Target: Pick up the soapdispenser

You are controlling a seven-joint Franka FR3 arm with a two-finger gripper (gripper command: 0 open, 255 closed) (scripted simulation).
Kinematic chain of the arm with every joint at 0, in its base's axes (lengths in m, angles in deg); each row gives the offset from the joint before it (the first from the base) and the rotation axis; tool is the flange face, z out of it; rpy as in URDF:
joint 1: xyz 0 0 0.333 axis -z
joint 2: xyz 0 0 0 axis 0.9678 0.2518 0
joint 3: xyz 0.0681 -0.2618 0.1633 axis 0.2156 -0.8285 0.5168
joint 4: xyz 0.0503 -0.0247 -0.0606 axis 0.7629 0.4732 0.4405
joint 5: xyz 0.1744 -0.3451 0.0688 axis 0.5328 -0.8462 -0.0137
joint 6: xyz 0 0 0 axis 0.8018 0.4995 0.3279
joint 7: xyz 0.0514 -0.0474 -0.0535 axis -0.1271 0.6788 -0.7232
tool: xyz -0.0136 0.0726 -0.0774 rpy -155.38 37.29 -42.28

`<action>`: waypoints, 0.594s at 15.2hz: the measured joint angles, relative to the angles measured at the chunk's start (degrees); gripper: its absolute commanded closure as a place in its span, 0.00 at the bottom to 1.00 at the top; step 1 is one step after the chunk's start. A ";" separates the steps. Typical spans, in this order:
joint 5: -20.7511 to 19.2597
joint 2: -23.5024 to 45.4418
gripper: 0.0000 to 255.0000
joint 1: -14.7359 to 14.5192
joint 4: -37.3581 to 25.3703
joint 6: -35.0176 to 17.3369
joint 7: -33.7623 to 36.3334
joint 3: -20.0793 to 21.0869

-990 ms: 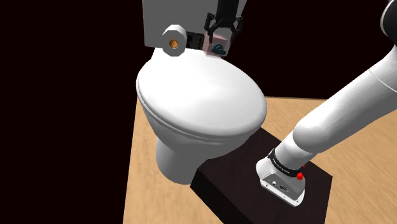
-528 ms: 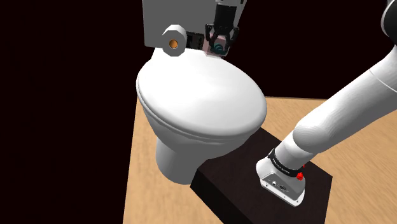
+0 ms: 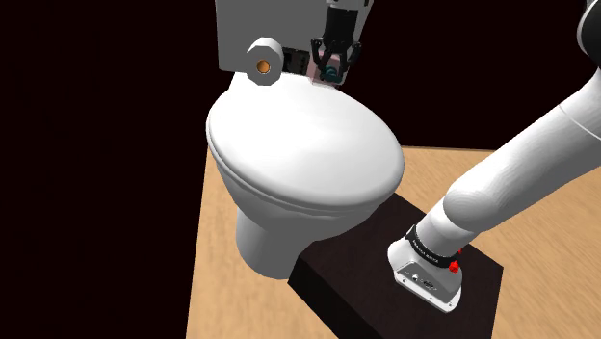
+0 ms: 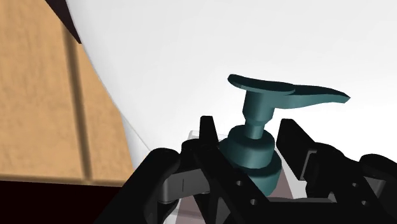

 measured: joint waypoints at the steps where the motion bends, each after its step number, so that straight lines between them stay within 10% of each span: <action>1: -0.01 0.01 1.00 0.01 -0.02 0.01 -0.03 -0.02; 9: -0.08 0.45 1.00 0.05 -5.89 5.42 -0.02 -0.05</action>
